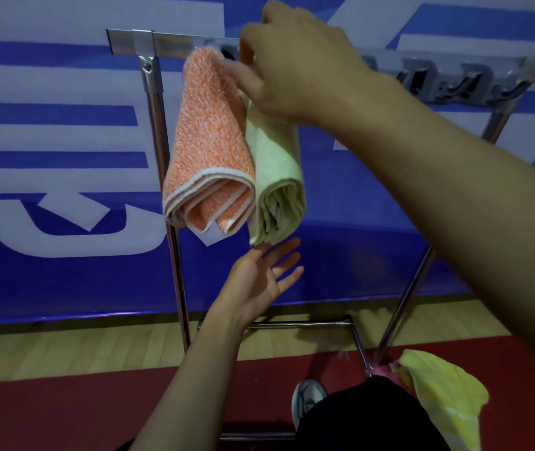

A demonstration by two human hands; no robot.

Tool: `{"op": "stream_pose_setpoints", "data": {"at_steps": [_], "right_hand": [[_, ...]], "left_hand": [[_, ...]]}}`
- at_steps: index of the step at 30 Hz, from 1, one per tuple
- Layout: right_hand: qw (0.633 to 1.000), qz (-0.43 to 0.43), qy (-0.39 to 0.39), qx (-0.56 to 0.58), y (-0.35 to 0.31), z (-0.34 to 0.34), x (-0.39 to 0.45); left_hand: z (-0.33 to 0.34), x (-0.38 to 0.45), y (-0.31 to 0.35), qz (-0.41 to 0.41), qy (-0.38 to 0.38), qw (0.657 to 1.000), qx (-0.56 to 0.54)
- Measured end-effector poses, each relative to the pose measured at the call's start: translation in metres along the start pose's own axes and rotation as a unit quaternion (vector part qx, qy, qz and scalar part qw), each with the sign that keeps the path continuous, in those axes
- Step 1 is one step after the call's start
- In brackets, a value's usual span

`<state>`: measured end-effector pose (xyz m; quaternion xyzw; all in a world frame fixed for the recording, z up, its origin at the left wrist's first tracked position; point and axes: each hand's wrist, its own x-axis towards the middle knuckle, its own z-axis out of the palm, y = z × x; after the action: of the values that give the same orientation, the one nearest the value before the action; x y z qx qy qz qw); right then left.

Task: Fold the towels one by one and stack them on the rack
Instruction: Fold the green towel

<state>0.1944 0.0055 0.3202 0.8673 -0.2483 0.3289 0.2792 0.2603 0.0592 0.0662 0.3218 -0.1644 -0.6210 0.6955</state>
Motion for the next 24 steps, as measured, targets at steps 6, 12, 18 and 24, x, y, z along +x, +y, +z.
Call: {"op": "stream_pose_setpoints", "data": {"at_steps": [6, 12, 18, 24], "right_hand": [[1.000, -0.020, 0.008, 0.002, 0.005, 0.000, -0.013], [0.999, -0.027, 0.018, 0.023, 0.007, -0.010, -0.016], [0.991, 0.000, 0.091, 0.096, 0.018, -0.010, -0.051], [0.975, 0.063, 0.114, 0.179, 0.040, 0.011, -0.116]], "left_hand": [[0.001, 0.002, -0.007, -0.028, 0.026, 0.998, 0.052], [0.001, 0.000, -0.009, -0.024, 0.029, 0.997, 0.071], [-0.001, -0.001, -0.015, -0.014, 0.016, 0.995, 0.102], [0.004, 0.002, -0.028, -0.025, 0.005, 0.990, 0.139]]}}
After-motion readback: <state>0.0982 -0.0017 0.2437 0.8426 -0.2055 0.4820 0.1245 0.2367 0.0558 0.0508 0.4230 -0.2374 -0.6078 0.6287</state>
